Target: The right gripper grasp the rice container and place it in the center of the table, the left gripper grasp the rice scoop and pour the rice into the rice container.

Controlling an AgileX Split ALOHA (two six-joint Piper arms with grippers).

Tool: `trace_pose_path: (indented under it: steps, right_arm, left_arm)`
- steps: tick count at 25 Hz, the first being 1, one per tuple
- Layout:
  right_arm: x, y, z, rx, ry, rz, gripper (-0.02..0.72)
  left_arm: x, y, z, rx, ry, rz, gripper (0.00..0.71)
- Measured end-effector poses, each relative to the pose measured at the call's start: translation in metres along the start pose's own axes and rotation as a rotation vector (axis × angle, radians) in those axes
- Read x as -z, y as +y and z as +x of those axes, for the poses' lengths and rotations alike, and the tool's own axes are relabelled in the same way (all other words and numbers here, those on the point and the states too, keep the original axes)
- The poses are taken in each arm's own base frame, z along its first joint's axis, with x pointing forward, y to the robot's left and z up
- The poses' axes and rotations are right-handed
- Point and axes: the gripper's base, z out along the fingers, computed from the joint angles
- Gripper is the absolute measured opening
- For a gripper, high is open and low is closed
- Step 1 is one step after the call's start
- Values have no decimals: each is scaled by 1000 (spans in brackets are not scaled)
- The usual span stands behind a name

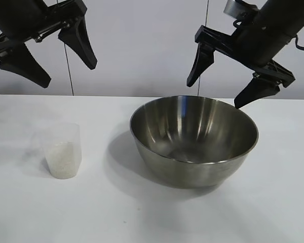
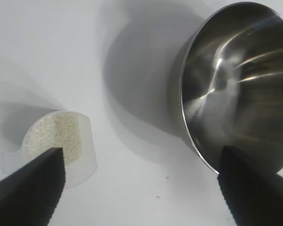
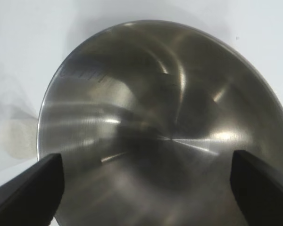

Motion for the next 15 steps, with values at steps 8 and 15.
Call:
trace_pose_path:
  steps: [8, 15]
  right_arm:
    - [2, 0, 1, 26, 26, 9, 661]
    - [32, -10, -18, 168, 81, 188, 627]
  left_arm:
    - [0, 0, 0, 0, 0, 0, 636]
    - [0, 0, 0, 0, 0, 0, 636]
